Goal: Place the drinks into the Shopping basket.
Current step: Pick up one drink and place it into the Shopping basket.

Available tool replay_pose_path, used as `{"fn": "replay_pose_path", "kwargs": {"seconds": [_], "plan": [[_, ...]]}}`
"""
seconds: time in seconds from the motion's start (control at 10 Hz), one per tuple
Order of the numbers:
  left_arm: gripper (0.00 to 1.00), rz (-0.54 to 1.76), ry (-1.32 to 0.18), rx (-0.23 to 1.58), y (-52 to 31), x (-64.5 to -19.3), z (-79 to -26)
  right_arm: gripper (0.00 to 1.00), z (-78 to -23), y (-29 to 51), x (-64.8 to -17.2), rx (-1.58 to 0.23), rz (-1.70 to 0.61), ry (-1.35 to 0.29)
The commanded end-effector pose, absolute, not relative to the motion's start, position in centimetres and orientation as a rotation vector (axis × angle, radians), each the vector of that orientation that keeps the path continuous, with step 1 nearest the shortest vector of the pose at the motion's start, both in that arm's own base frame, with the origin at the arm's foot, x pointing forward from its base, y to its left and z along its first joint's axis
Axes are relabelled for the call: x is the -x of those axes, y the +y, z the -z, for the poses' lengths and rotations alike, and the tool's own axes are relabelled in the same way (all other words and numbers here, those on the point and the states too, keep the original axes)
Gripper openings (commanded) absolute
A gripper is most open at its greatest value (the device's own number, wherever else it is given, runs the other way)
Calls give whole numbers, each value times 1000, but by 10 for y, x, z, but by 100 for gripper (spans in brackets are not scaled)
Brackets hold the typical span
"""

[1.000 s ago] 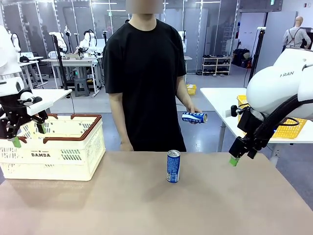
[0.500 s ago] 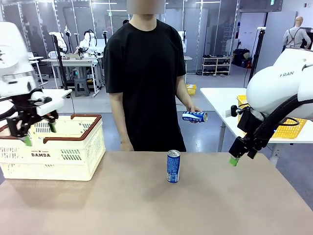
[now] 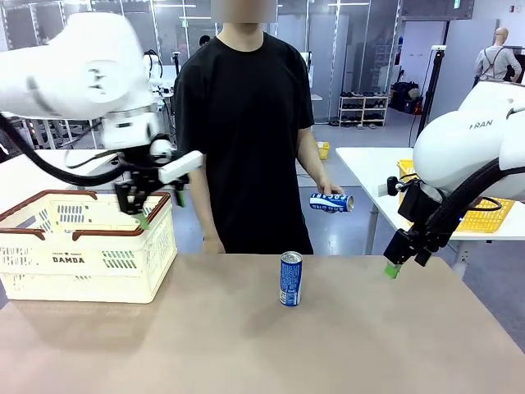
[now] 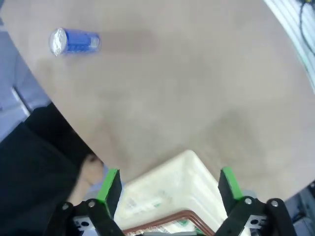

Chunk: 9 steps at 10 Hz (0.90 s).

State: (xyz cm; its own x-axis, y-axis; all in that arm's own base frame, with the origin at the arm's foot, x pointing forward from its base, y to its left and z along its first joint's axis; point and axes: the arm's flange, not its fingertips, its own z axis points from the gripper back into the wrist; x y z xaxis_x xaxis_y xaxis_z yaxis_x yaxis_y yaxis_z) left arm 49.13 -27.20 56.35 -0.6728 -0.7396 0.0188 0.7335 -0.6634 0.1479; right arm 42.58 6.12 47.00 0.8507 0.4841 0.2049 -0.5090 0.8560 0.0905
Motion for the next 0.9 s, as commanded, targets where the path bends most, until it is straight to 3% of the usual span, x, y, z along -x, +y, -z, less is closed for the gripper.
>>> {"fn": "replay_pose_path", "kwargs": {"seconds": [0.0,0.4,0.8], "plan": [[100,2366,-156,-108,-321,-517,-555,100,-471,59,-426,-135,-532,-172],[100,2453,-111,-31,-395,-544,-509,100,-471,59,-426,-135,-532,-172],[100,2461,-115,0,-365,-527,-511,100,-471,59,-426,-135,-532,-172]]}}
